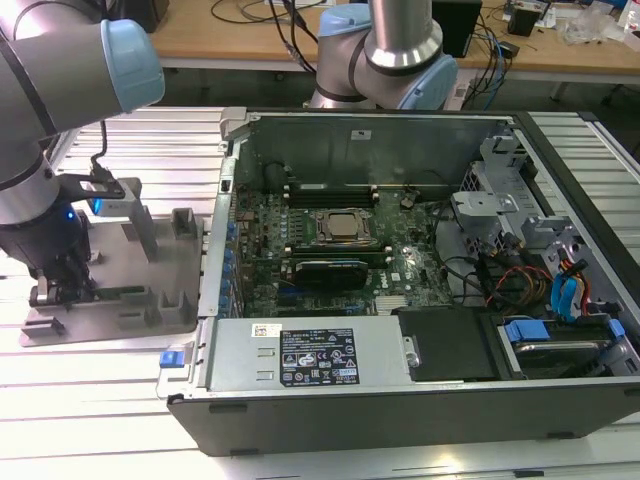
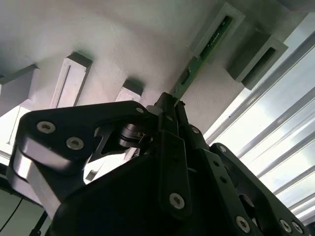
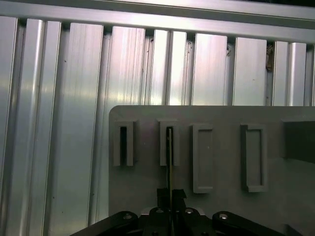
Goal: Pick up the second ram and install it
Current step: 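Pick up the second ram and move it above second insertion slot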
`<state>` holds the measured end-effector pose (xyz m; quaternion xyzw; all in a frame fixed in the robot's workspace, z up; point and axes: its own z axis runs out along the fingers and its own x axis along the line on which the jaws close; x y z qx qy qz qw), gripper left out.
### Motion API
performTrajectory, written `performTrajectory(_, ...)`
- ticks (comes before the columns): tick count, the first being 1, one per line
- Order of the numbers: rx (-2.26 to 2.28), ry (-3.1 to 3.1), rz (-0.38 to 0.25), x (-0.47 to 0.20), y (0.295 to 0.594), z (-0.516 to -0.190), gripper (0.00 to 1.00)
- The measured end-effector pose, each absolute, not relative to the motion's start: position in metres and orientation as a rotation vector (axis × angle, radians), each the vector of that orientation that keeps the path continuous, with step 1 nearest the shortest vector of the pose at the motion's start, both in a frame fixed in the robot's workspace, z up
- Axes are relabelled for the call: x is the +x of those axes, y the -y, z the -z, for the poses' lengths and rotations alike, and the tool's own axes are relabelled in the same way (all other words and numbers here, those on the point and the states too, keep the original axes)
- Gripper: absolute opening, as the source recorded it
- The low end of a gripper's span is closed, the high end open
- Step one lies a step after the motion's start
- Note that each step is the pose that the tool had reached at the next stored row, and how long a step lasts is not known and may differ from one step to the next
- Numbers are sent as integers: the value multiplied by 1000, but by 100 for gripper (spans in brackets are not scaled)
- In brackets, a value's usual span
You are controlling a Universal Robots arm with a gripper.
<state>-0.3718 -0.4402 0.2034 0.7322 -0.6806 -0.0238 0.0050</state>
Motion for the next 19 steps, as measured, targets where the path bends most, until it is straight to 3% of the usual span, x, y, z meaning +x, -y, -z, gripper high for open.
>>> performTrajectory(19,2293,2131,74,-372,440,-255,11)
